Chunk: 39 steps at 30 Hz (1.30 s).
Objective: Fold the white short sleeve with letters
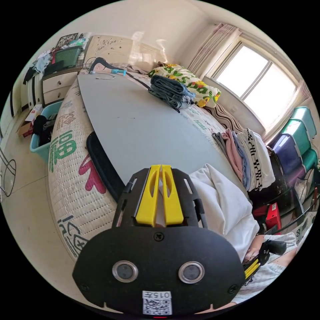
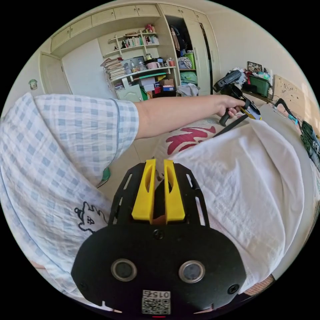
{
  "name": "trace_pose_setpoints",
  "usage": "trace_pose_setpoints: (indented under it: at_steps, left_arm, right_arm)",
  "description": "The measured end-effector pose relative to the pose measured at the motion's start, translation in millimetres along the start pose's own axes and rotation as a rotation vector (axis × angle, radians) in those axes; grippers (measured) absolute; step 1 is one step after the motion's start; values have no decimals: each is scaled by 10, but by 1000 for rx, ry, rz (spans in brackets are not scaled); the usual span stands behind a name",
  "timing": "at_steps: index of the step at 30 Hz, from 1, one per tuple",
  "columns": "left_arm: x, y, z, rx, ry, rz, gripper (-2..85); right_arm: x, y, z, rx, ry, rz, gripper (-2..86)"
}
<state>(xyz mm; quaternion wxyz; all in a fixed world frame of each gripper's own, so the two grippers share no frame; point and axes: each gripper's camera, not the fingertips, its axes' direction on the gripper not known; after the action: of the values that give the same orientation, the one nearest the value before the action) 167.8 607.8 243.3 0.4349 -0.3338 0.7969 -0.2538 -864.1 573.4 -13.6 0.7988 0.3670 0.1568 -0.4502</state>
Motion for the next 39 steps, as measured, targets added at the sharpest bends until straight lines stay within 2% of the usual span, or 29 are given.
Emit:
trace_pose_setpoints:
  at_steps: [2,5,6,9,11,12,15,19,22,27,29,31,34,39]
  left_arm:
    - [65,29,-84,18,-83,-6,-8]
    - [214,153,-381,59,-72,19,-7]
    - [320,260,-562,92,-49,37,-6]
    - [719,635,-944,152,55,130,-5]
    - [990,804,-994,110,84,218,-5]
    - [1126,854,-979,79,61,256,-5]
    - [1184,764,-917,50,-27,256,-5]
    - [993,550,-789,50,68,161,-5]
    - [1004,378,-564,9,40,151,-4]
    - [1084,245,-254,-52,27,174,-5]
    - [1062,259,-250,-43,51,164,-6]
    - [1042,270,-305,-25,71,148,-7]
    - [1120,286,-343,-23,35,150,-8]
    - [1428,231,-347,-53,-57,192,-9]
  right_arm:
    - [-85,-141,-111,-31,-186,-93,48]
    - [-6,-319,-542,-34,-244,-179,62]
    - [57,-355,-674,-19,-223,-190,63]
    - [557,-610,-1320,9,11,-234,65]
    - [1201,-942,-1631,-18,169,-213,68]
    - [1378,-1037,-1664,-34,180,-207,68]
    - [2214,-1493,-1582,-112,69,-202,95]
    - [3000,-2061,-1173,-238,-106,-181,137]
    - [3313,-2418,-946,-312,-220,-187,161]
    - [3637,-2854,-775,-454,-429,-202,102]
    - [3847,-3006,-859,-500,-480,-159,36]
    - [3991,-3087,-1071,-479,-518,-150,8]
    - [4243,-3122,-1491,-460,-445,-101,-5]
    - [4722,-2982,-1715,-586,-241,83,-3]
